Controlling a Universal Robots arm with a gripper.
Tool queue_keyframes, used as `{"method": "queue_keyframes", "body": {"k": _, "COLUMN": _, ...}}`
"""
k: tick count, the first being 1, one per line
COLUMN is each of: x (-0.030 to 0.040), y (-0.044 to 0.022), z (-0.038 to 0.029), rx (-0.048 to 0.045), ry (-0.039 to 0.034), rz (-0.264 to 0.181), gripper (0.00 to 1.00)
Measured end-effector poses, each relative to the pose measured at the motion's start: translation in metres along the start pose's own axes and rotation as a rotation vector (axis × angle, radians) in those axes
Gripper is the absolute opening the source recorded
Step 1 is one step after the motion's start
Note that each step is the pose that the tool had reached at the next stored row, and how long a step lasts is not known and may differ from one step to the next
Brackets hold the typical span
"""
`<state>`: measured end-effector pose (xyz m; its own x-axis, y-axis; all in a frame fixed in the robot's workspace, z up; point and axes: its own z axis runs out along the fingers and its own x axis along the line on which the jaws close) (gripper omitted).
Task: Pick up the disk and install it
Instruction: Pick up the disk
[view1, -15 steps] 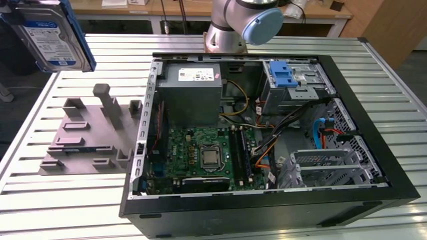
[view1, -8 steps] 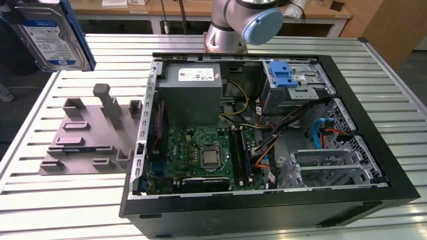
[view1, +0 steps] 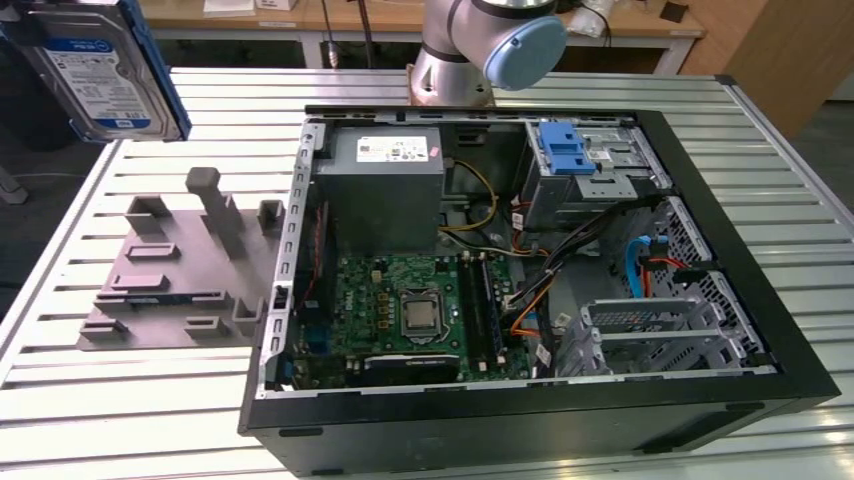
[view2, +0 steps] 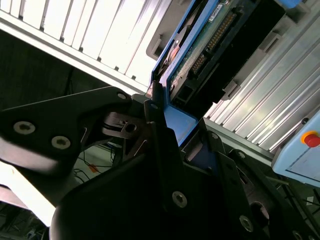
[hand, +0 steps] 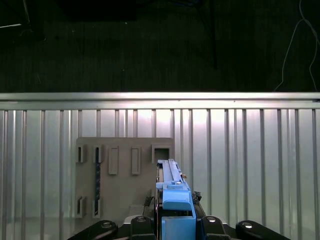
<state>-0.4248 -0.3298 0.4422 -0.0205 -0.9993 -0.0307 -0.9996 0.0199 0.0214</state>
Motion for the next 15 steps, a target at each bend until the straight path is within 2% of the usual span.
{"method": "queue_keyframes", "body": {"k": 15, "x": -0.0001, "y": 0.0001, "z": -0.0040, "rx": 0.0000, "ry": 0.0000, "rz": 0.000, "gripper": 0.36}}
